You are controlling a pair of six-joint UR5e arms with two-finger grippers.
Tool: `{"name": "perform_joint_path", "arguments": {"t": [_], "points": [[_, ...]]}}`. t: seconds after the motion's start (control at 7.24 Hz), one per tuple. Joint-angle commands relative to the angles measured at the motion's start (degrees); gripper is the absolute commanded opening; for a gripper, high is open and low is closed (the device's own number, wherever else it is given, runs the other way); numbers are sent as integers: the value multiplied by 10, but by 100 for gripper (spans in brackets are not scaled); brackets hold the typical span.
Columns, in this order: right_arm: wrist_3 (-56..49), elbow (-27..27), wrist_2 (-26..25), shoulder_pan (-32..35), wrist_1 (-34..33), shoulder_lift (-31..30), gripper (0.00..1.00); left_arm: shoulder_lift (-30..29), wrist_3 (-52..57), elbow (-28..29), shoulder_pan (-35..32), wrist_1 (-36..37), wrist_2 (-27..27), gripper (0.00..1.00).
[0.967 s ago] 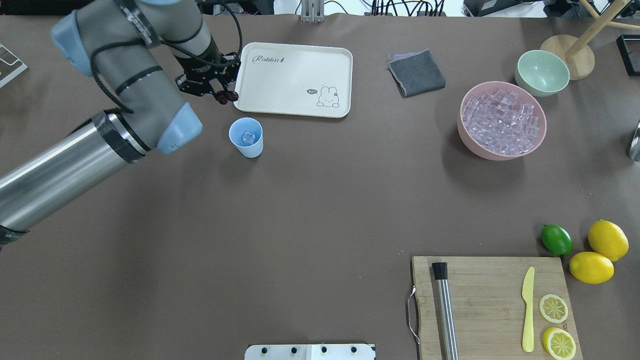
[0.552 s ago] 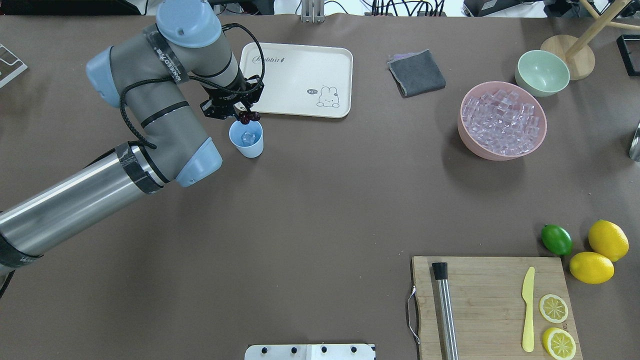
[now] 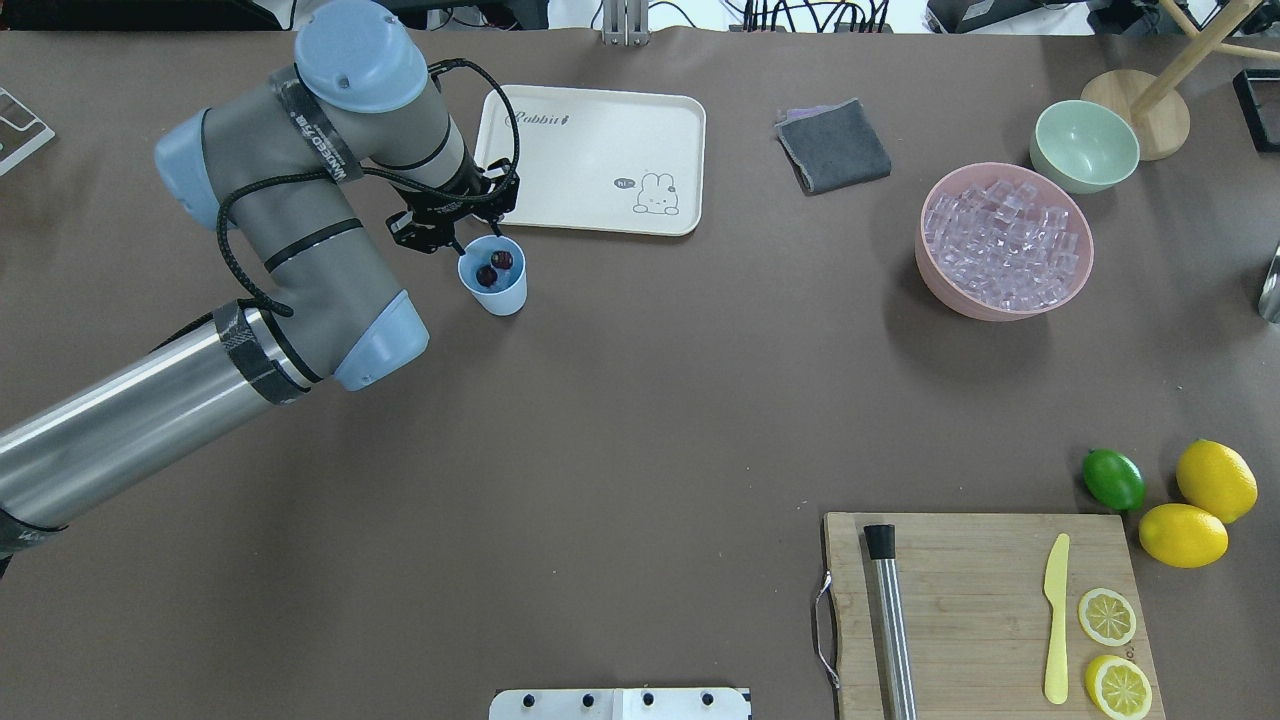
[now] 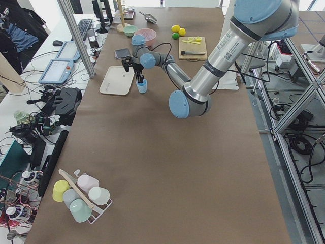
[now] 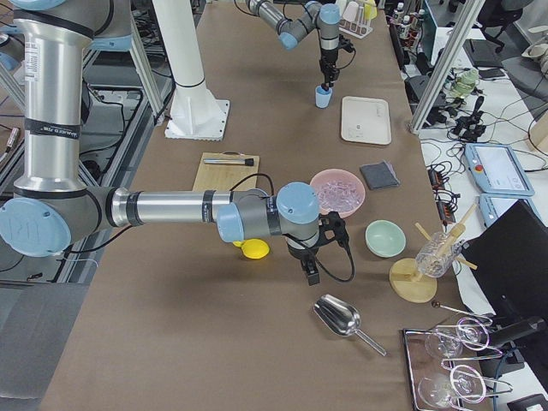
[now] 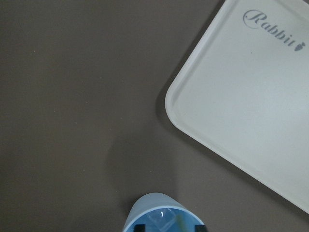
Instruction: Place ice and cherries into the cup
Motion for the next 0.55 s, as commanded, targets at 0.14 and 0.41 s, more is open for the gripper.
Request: {"name": "perform_joint_path", "arguments": {"t": [0.14, 0.41], "points": [[0, -2, 2, 0, 0, 1, 99, 41, 6, -51, -22, 3, -7, 98], [1, -2, 2, 0, 0, 3, 99, 146, 211, -107, -141, 7, -109, 98]]}}
